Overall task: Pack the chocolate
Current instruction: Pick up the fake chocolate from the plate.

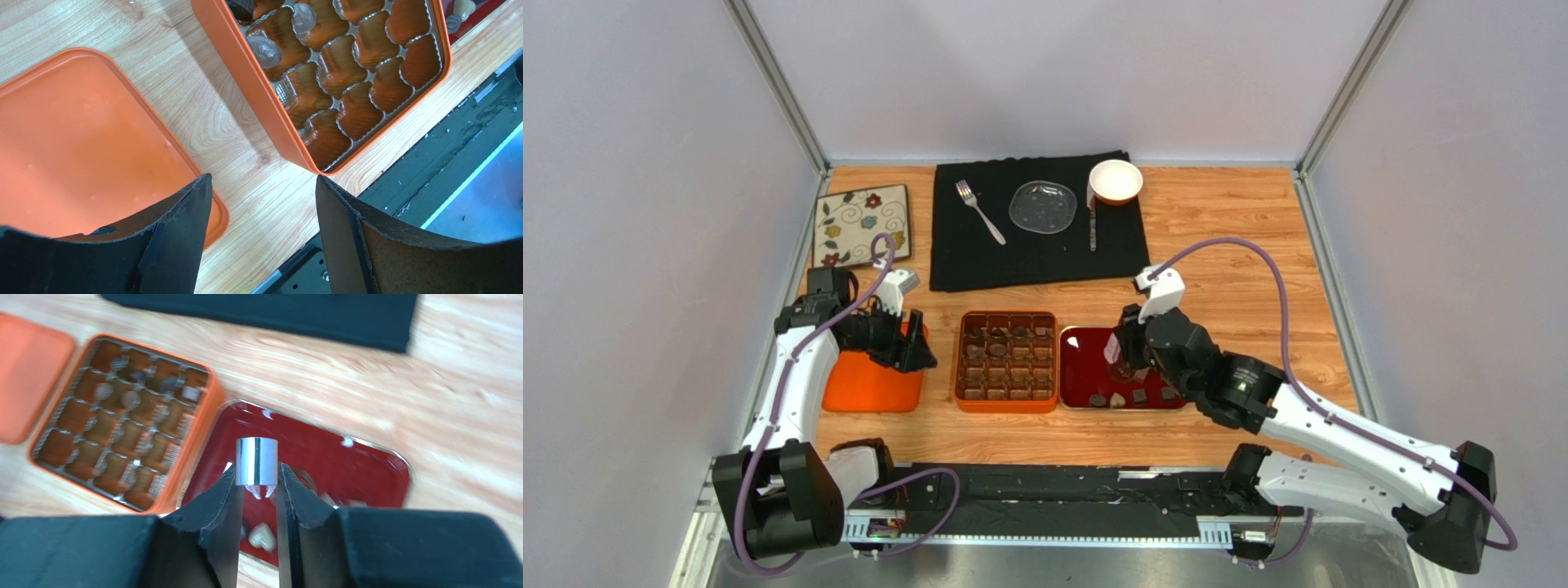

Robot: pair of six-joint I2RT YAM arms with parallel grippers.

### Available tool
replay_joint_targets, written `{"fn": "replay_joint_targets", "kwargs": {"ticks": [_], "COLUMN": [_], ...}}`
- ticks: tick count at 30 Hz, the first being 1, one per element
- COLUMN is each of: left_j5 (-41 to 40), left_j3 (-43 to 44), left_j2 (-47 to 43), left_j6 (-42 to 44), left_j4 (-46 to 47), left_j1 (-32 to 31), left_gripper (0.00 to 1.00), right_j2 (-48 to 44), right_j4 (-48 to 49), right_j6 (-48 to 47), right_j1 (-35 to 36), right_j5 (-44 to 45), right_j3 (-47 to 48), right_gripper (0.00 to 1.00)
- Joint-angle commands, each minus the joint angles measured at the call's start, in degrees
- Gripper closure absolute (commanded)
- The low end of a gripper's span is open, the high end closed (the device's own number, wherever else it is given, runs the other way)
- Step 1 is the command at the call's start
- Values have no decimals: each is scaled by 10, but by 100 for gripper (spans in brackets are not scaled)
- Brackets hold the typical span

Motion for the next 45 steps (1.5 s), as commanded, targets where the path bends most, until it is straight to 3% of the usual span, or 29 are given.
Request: {"fn": "replay_joint_targets", "kwargs": {"ticks": [1,13,29,45], "left_j5": [20,25,23,25], "left_j3": [25,30,29,28], "left_j2": [-3,3,0,-4], "left_j6": [14,15,19,17], "left_j4": [-7,-11,-11,-12], "left_j1": [5,5,5,5], "left_gripper": [29,30,30,30], "right_j2": [-35,-45,-27,-18], "right_j4": [-82,-154,-66,-63], "right_j6": [71,145,123,125], "right_j1": [-2,-6,-22,-26], "right_j5": [89,158,125,119], "right_j3": [-2,-21,-43,-48], "right_gripper": [74,63,64,65]}}
